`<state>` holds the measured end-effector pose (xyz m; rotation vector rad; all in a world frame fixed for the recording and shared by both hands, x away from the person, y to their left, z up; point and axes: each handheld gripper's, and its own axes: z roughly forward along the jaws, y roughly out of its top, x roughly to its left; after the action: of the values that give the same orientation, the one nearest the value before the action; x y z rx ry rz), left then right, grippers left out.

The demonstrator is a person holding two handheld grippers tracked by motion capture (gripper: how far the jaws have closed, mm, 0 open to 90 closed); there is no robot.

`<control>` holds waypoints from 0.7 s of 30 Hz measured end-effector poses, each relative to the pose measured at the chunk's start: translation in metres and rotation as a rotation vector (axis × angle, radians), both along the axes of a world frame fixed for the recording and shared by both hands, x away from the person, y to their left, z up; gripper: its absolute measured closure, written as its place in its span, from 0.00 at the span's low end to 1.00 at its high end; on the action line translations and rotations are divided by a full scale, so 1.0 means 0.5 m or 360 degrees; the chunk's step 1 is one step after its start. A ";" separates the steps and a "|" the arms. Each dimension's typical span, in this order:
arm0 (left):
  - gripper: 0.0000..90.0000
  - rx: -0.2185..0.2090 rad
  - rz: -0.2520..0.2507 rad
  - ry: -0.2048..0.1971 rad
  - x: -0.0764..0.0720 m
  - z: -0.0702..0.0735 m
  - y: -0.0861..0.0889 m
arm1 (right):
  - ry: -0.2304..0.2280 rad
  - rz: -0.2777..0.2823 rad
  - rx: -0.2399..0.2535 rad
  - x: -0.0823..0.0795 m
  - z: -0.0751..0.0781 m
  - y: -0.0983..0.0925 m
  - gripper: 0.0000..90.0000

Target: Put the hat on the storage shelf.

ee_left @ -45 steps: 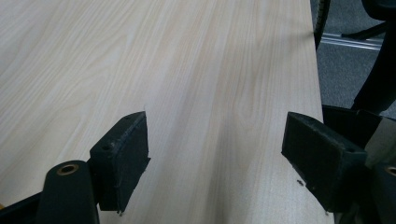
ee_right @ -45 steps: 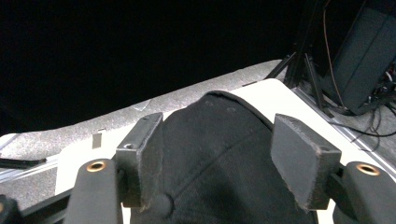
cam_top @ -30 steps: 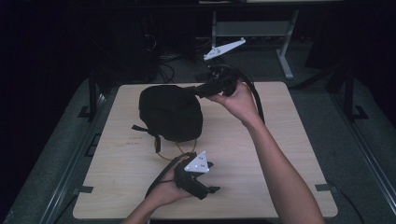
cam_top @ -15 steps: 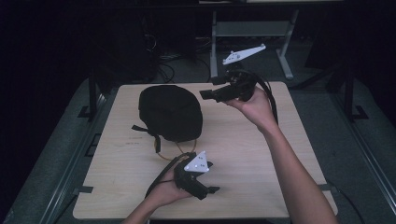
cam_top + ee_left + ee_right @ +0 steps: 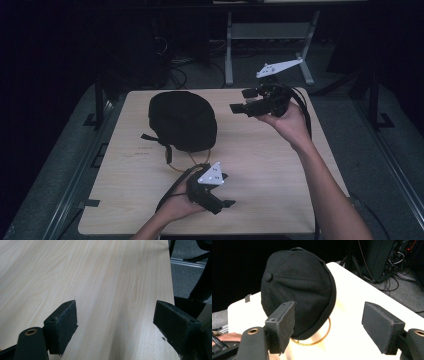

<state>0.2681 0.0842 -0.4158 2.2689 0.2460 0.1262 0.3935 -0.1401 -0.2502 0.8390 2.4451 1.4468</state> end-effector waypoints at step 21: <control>0.20 0.0004 0.0009 0.0000 0.001 -0.002 0.001 | 0.0039 -0.0084 -0.0016 -0.039 -0.046 -0.085 0.28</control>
<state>0.2688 0.0849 -0.4166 2.2707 0.2522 0.1293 0.3741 -0.1827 -0.2733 0.9178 2.4265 1.4128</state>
